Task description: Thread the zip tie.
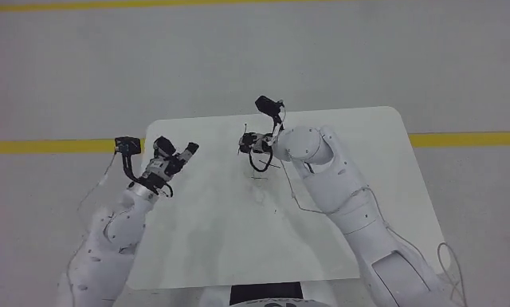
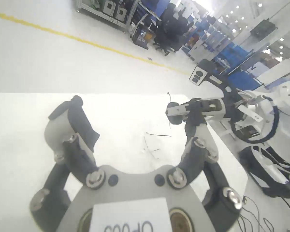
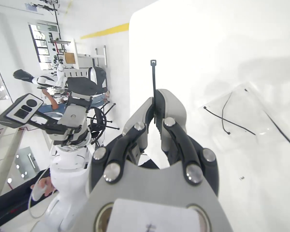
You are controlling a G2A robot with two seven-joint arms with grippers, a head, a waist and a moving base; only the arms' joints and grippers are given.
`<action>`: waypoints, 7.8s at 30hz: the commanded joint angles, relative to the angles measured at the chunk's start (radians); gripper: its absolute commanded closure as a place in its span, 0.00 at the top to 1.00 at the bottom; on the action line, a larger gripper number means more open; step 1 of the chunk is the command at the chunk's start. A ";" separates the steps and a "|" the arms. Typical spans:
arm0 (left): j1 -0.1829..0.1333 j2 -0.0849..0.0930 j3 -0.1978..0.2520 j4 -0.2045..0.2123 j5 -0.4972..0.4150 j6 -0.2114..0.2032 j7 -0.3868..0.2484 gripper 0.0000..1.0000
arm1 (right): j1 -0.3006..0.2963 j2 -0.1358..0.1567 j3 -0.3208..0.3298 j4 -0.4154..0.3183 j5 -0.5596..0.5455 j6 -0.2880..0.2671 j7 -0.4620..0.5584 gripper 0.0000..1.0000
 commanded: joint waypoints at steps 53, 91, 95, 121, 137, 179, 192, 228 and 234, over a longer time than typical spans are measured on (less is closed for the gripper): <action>-0.210 0.084 0.401 0.280 0.469 0.000 0.482 0.60 | -0.116 -0.024 -0.011 -0.013 0.281 -0.019 -0.288 0.00; -0.240 0.086 0.469 0.291 0.443 0.000 0.482 0.29 | -0.137 0.003 -0.061 -0.081 0.284 0.005 -0.307 0.00; -0.247 0.087 0.478 0.293 0.440 0.000 0.483 0.25 | -0.134 0.005 -0.062 -0.079 0.286 0.005 -0.309 0.00; -0.275 0.100 0.518 0.300 0.416 0.000 0.494 0.13 | -0.144 0.022 -0.047 -0.091 0.301 0.005 -0.324 0.00; -0.287 0.106 0.543 0.306 0.405 0.000 0.502 0.07 | -0.142 0.030 -0.063 -0.097 0.323 -0.003 -0.316 0.00; -0.264 0.150 0.448 0.278 0.220 0.000 0.393 0.00 | -0.182 0.067 0.056 -0.138 0.418 -0.040 -0.308 1.00; -0.285 0.255 0.362 0.172 -0.425 0.000 -0.142 0.00 | -0.160 0.106 0.155 -0.051 0.605 -0.192 0.035 1.00; -0.376 0.254 0.236 0.322 -1.056 0.017 -0.936 0.00 | -0.042 0.106 0.096 0.271 0.913 -0.385 0.367 1.00; -0.422 0.252 0.254 0.400 -1.168 0.000 -1.173 0.00 | 0.011 0.101 0.050 0.352 0.901 -0.471 0.388 1.00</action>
